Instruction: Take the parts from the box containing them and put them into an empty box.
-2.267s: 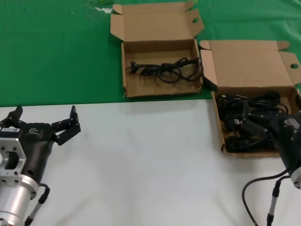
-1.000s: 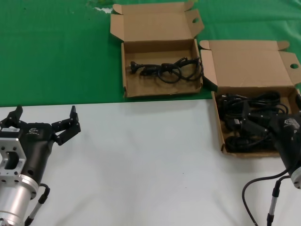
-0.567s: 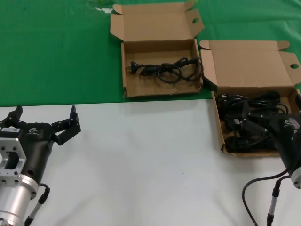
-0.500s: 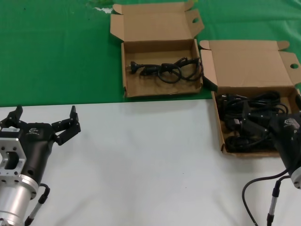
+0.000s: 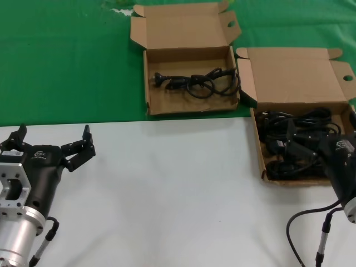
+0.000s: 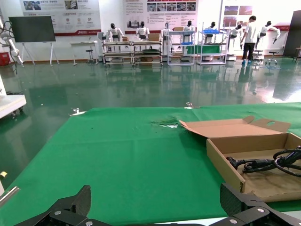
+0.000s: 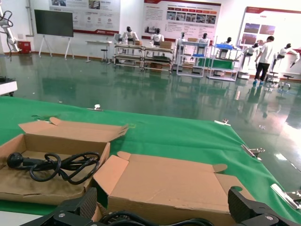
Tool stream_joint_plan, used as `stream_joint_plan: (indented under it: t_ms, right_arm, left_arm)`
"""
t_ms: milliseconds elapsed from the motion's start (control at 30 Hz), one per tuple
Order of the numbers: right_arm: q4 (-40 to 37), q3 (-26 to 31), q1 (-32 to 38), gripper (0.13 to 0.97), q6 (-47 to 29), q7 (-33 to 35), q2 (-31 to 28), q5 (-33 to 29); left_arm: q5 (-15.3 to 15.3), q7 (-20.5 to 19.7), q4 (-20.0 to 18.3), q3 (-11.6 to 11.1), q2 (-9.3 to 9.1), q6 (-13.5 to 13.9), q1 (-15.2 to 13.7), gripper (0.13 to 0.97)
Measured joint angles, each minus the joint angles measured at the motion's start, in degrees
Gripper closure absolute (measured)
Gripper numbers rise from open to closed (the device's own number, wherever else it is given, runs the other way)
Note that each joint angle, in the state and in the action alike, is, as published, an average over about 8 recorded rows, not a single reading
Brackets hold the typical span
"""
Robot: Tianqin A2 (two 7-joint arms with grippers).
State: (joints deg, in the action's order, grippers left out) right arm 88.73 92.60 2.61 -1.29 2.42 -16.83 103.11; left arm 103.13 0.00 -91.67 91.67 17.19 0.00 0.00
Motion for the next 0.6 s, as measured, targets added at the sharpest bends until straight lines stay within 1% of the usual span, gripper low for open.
stream_joint_plan:
  t_ms: [600]
  right_arm:
    - [0.0, 0.0, 0.0, 0.129, 0.0, 0.0, 0.0, 0.0]
  left_arm:
    - [0.0, 0.0, 0.0, 0.0, 0.00, 0.0, 0.0, 0.132]
